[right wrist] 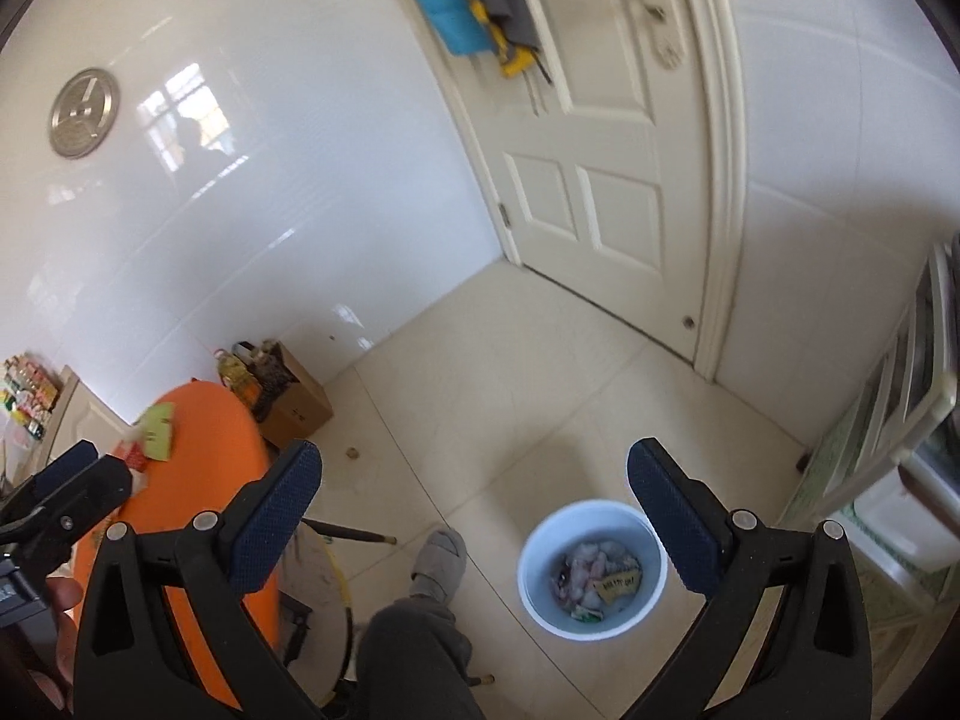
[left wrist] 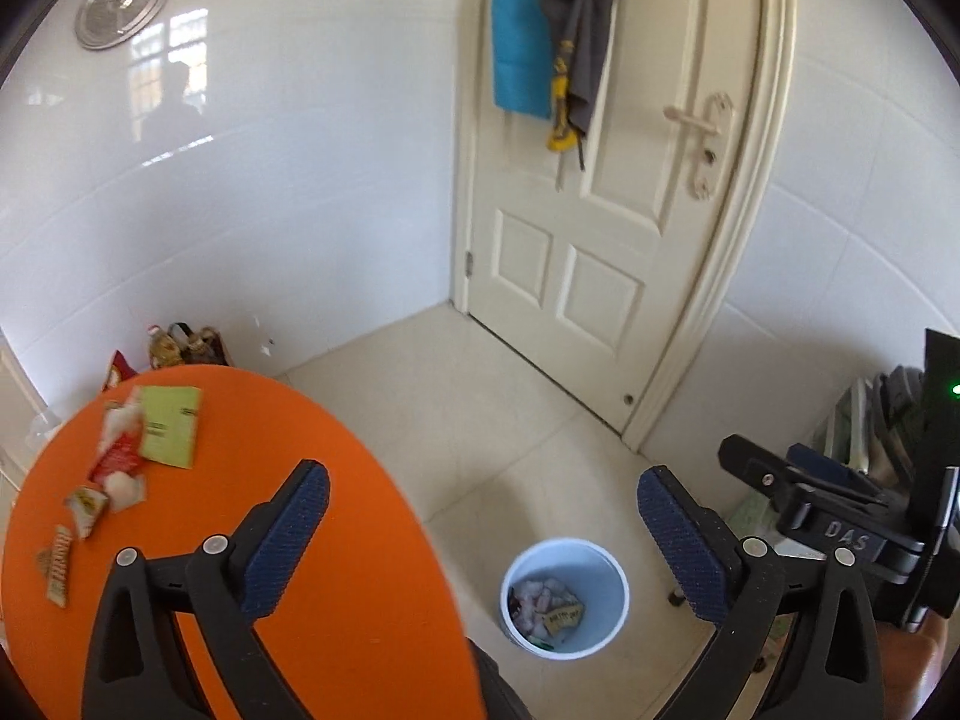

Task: Collect trash
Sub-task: 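Move both tools back over the orange table toward the remaining items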

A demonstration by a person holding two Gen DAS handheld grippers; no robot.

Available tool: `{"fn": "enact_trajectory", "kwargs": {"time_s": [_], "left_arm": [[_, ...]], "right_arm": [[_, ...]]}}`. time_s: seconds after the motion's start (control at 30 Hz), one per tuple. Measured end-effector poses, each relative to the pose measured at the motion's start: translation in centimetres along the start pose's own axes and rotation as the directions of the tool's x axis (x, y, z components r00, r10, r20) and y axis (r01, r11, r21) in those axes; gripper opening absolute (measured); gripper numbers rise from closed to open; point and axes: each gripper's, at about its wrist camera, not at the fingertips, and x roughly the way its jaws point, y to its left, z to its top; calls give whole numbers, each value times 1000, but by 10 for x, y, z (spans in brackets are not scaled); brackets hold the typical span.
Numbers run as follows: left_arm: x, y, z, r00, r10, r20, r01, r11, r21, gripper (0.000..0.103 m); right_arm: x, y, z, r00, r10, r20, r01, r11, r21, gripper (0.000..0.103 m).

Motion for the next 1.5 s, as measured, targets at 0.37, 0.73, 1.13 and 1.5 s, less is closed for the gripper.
{"fn": "enact_trajectory", "kwargs": {"time_s": [0.37,0.73,1.13,1.5], "left_arm": [[-150,61,-50,964,193,185,-170,976,-134,102],[-250,93,-115,897,352,267,-278,920,-277,102],[-313,117,-182,826,506,247,-381,826,-416,102],[-295,142,-181,835,526,161,-414,793,-447,102]], "right_arm": [[-67,125,13,982,137,129,-109,973,-203,103],[-95,250,-9,944,298,141,-223,893,-391,103],[-107,328,-48,907,408,107,-298,799,-522,103],[-69,353,-63,916,401,25,-324,774,-544,103]]}}
